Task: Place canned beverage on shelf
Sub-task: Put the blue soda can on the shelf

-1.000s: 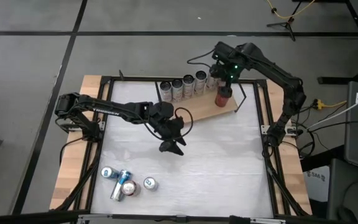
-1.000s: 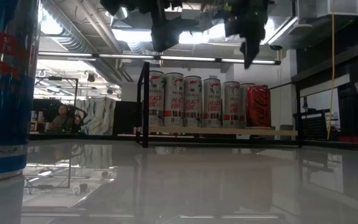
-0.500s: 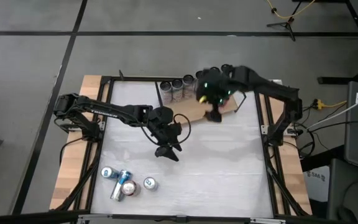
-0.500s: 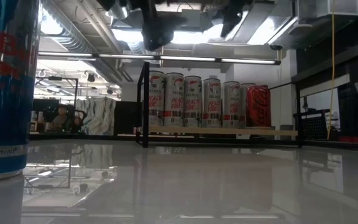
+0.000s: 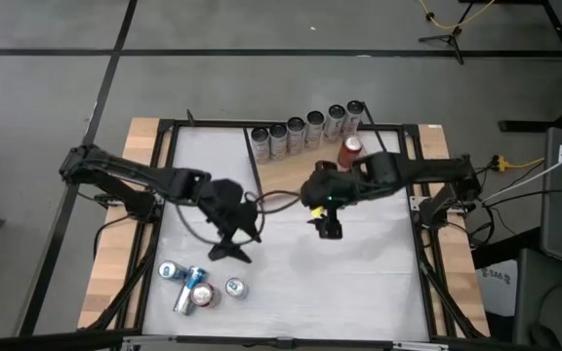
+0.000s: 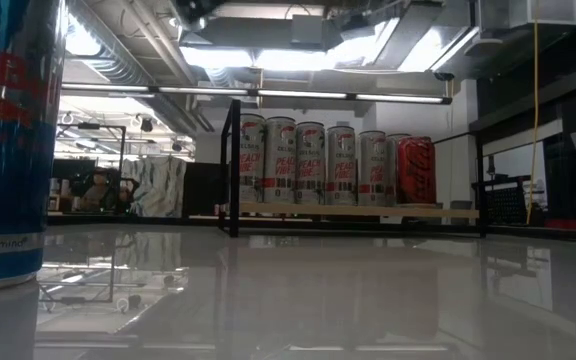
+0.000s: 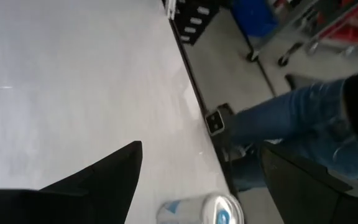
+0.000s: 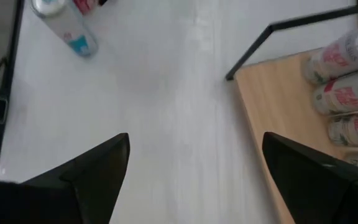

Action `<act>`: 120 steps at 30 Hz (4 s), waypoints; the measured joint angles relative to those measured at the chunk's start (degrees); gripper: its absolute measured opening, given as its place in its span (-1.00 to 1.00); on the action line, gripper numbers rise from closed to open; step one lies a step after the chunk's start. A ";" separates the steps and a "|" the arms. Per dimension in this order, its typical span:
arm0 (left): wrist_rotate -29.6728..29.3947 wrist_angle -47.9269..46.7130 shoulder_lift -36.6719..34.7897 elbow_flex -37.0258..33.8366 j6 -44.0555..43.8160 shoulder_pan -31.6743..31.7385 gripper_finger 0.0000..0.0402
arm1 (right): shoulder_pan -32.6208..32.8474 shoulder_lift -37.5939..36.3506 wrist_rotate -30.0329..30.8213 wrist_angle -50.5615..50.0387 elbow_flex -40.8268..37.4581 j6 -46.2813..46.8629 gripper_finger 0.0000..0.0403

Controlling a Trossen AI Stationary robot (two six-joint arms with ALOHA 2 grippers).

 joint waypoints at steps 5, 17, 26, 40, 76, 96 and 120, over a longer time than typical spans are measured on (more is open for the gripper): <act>-6.75 -3.80 -0.18 0.00 3.62 -7.54 0.57 | 2.83 0.01 1.73 3.64 0.00 1.70 0.80; -20.46 -11.59 0.14 -0.02 7.05 -16.94 0.57 | 3.61 0.05 1.69 10.67 -0.02 1.68 0.80; -22.65 -11.55 2.63 -0.07 7.14 -21.17 0.57 | 3.65 0.59 0.88 13.26 -0.07 1.48 0.80; -27.73 -7.48 10.19 -0.09 -0.63 -24.63 0.57 | 3.65 0.87 0.84 12.94 -0.48 -0.09 0.80; -38.35 -7.01 10.53 -0.09 -24.81 -29.63 0.57 | 3.63 0.87 0.82 10.46 -0.44 -0.07 0.80; -38.62 -6.79 16.23 -0.13 -24.39 -30.68 0.56 | 3.61 0.85 0.82 10.50 -0.44 -0.07 0.80; -30.48 2.53 16.52 -0.13 13.28 -11.45 0.05 | 3.61 0.76 0.82 8.54 -0.42 -1.56 0.80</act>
